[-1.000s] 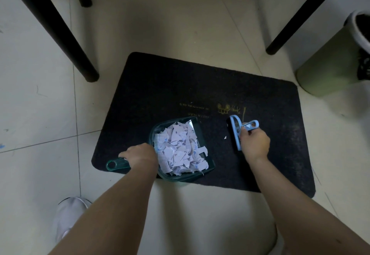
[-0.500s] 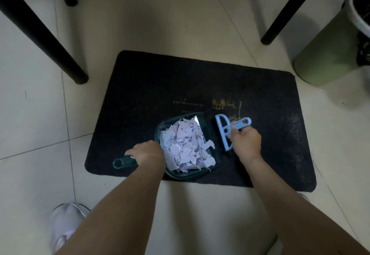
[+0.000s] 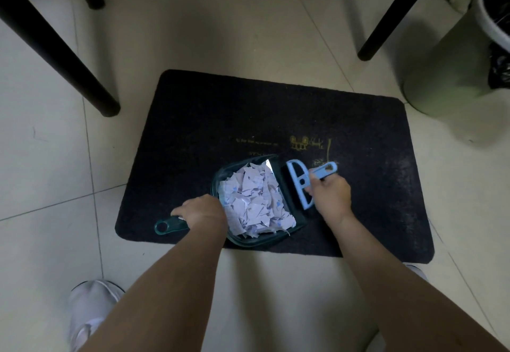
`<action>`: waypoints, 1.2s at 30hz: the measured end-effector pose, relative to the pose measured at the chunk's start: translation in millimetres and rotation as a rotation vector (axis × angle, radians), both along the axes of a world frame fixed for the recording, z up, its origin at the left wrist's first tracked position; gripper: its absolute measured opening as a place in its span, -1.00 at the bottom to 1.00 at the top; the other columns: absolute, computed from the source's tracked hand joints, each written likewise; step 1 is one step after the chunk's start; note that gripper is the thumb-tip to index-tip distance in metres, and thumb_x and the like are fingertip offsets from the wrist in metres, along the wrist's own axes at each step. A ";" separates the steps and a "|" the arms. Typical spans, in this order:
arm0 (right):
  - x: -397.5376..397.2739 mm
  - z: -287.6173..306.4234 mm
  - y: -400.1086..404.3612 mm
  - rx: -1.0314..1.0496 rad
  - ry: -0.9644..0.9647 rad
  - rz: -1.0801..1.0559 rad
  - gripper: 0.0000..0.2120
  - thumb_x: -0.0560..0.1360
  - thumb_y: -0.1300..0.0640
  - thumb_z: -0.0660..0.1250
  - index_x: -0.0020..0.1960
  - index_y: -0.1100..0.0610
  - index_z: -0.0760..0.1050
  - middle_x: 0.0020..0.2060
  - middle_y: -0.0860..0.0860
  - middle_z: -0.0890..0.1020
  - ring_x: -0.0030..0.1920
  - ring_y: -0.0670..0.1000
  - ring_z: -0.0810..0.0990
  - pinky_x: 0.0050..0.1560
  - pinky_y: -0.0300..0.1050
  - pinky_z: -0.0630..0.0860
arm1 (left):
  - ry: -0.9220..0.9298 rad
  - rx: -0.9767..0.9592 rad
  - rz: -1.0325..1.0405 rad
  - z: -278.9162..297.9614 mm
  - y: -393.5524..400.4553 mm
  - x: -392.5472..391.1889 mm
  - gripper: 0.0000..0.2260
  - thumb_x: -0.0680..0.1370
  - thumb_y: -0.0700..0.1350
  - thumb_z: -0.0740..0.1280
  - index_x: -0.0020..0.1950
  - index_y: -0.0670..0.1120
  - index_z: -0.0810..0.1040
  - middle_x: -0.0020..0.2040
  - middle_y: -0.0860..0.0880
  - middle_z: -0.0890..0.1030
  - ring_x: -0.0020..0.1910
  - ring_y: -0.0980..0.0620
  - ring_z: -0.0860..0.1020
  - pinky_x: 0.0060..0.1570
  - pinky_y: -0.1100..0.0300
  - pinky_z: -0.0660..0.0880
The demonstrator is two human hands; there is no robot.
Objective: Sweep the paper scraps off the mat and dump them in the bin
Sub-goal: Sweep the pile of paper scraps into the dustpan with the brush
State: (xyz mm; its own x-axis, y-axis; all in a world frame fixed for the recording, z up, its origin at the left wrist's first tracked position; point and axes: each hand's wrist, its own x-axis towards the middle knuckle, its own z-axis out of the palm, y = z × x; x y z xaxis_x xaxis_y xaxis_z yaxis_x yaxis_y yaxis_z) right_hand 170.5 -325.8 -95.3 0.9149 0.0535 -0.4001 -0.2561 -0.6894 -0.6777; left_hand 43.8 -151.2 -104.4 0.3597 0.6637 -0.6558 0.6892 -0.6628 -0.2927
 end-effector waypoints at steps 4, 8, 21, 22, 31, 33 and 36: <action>21.9 9.2 -18.4 -0.133 -0.149 -0.116 -0.74 0.57 0.08 0.24 -0.10 0.28 0.56 -0.22 0.16 0.65 -0.20 0.13 0.63 -0.23 -0.06 0.54 | -0.004 -0.011 0.011 0.0 0.3 1.1 -0.67 0.53 -0.19 0.21 0.29 -0.09 0.49 0.23 -0.12 0.54 0.24 -0.15 0.46 0.25 -0.18 0.33; 23.7 3.1 -21.6 -0.254 -0.112 -0.102 -0.71 0.57 0.08 0.24 -0.17 0.29 0.50 -0.24 0.18 0.60 -0.18 0.19 0.61 -0.28 -0.11 0.44 | 0.009 -0.005 0.007 0.7 0.0 1.1 -0.66 0.53 -0.20 0.22 0.31 -0.11 0.47 0.24 -0.13 0.53 0.25 -0.16 0.46 0.27 -0.19 0.33; 8.8 12.8 -7.3 -0.217 -0.124 0.008 -0.68 0.57 0.07 0.25 -0.25 0.28 0.45 -0.36 0.09 0.55 -0.29 0.12 0.56 -0.29 -0.06 0.48 | 0.024 0.002 0.000 3.5 -1.6 2.4 -0.67 0.54 -0.19 0.23 0.31 -0.12 0.47 0.24 -0.13 0.53 0.25 -0.16 0.46 0.27 -0.18 0.32; 10.0 12.1 -8.3 -0.254 -0.123 0.010 -0.69 0.57 0.07 0.24 -0.27 0.23 0.41 -0.39 0.05 0.49 -0.29 0.10 0.53 -0.30 -0.10 0.42 | 0.025 0.004 -0.003 3.7 -1.6 2.5 -0.67 0.54 -0.19 0.22 0.32 -0.12 0.47 0.24 -0.13 0.53 0.26 -0.16 0.46 0.27 -0.18 0.32; -8.6 -2.2 7.1 -0.193 -0.011 0.063 -0.68 0.57 0.06 0.25 -0.29 0.22 0.43 -0.33 0.08 0.57 -0.29 0.10 0.58 -0.34 -0.10 0.49 | 0.014 -0.004 0.019 0.6 0.0 1.6 -0.67 0.54 -0.20 0.21 0.30 -0.12 0.47 0.24 -0.13 0.53 0.25 -0.15 0.46 0.25 -0.17 0.33; -8.7 1.3 7.4 -0.119 0.012 0.047 -0.69 0.56 0.04 0.27 -0.19 0.28 0.51 -0.24 0.13 0.65 -0.22 0.12 0.64 -0.21 0.03 0.61 | -0.001 -0.011 0.039 0.3 -0.5 1.5 -0.68 0.54 -0.20 0.21 0.30 -0.10 0.48 0.24 -0.12 0.53 0.25 -0.14 0.46 0.25 -0.17 0.33; -5.6 11.8 7.6 -0.037 -0.015 0.005 -0.70 0.56 0.05 0.25 -0.14 0.29 0.53 -0.22 0.15 0.66 -0.19 0.13 0.66 -0.15 0.10 0.62 | -0.018 -0.024 0.071 3.7 -1.7 -0.5 -0.68 0.54 -0.21 0.20 0.29 -0.10 0.49 0.24 -0.12 0.53 0.25 -0.13 0.46 0.25 -0.15 0.34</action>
